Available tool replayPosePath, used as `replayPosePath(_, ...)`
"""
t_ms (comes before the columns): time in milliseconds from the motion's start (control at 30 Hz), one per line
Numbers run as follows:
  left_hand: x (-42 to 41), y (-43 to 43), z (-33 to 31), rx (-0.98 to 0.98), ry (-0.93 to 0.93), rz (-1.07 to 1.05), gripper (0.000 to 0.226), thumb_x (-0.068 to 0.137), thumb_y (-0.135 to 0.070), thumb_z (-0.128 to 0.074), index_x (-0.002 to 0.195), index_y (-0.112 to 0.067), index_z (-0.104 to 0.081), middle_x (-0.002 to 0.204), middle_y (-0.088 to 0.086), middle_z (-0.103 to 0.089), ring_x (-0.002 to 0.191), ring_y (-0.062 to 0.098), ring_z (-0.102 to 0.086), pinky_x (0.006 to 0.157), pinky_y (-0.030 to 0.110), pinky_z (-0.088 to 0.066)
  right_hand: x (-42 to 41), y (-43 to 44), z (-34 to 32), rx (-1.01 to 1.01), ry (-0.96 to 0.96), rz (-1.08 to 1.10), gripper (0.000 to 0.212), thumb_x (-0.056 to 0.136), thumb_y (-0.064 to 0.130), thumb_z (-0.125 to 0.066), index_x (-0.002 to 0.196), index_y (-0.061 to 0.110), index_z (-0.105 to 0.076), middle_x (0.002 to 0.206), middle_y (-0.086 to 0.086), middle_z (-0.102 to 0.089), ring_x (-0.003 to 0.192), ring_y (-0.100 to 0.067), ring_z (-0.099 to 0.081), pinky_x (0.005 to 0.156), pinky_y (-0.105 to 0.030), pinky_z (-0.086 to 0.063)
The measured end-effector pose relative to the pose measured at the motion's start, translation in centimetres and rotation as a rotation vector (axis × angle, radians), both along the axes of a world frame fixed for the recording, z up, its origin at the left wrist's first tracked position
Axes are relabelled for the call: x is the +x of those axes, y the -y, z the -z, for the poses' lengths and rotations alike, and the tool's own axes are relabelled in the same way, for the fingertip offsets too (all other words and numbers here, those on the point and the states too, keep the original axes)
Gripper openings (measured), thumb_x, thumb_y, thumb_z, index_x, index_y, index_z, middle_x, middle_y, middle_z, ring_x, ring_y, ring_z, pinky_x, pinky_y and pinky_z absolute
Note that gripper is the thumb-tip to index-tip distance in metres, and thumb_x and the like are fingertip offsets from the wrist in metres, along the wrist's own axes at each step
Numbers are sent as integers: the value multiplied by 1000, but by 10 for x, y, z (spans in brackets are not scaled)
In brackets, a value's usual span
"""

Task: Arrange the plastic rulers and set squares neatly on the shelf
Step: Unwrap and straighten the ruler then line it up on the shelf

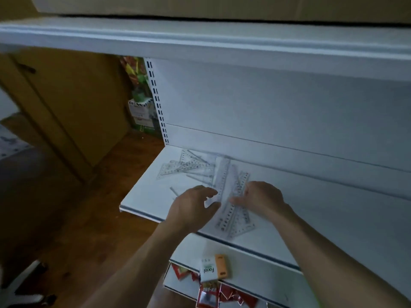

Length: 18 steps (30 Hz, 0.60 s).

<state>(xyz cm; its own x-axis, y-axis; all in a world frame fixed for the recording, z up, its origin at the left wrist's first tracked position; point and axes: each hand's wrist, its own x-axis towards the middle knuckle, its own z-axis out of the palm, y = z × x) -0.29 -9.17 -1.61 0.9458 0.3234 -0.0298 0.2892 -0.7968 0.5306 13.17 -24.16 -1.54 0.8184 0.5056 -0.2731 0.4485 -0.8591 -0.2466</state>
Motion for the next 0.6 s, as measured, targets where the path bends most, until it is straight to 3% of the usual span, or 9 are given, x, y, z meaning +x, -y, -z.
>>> replayPosePath(167,5,-27,8,-26,3,121,40,89,-50,-58,126,-33,-59,127,-13,-58,107,8,-57,90,29,-51,-14,-14,2,104,-132,240,44,69,61,-70,62,23,-50,65,5,-55,63,-14,-56,49,-25,-34)
replayPosePath(400,-6,-42,2,-111,45,205,36,89,-48,-58,121,-32,-61,117,-15,-61,100,2,-59,89,28,-51,-24,-11,-6,393,-150,388,22,75,39,-74,78,19,-64,79,4,-66,72,-13,-60,61,-27,-43)
replayPosePath(500,-6,-55,-2,-224,48,178,32,88,-47,-61,117,-35,-63,111,-19,-64,95,-4,-59,87,26,-52,-28,-13,-13,553,-147,409,23,78,36,-73,79,15,-66,76,4,-65,71,-12,-60,61,-26,-42)
replayPosePath(600,-1,-60,-8,-423,48,148,29,89,-43,-62,115,-33,-65,106,-21,-65,93,-8,-59,78,15,-50,-39,-15,-21,732,-214,436,17,81,34,-72,81,17,-69,74,7,-67,70,-8,-64,61,-23,-44)
